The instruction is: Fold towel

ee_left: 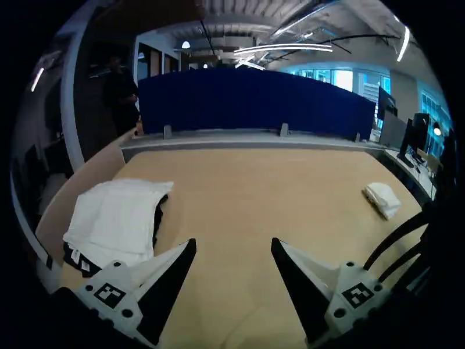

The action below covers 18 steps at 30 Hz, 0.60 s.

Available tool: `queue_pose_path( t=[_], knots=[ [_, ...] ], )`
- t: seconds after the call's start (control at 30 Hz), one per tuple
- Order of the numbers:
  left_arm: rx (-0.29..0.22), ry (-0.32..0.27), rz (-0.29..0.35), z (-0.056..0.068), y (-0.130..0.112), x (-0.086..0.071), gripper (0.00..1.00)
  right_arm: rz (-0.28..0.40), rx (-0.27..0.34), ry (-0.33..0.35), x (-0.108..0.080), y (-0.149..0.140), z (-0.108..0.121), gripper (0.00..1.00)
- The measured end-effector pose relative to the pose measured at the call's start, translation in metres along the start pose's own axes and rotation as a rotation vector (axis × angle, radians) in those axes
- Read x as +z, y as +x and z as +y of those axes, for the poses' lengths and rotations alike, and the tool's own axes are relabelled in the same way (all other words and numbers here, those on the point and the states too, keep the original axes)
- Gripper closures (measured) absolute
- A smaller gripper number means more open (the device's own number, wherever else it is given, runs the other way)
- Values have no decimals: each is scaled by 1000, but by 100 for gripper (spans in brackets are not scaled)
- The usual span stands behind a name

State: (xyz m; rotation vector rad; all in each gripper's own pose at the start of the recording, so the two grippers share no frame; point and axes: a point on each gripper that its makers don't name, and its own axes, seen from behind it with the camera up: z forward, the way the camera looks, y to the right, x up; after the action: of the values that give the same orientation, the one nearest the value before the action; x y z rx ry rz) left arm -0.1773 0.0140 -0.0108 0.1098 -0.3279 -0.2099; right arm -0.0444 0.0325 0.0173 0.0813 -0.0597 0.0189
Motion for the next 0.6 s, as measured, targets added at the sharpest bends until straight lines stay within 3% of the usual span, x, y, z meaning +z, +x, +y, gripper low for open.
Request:
queue_pose_path(
  t=[0.27,0.6],
  knots=[
    [-21,-31,317,9,73,-7,4,7,21,-18,-7,3,-14,0],
    [6,-27,384,22,78,-3,4,3,44,-38,-12,9,-32,0]
  ],
)
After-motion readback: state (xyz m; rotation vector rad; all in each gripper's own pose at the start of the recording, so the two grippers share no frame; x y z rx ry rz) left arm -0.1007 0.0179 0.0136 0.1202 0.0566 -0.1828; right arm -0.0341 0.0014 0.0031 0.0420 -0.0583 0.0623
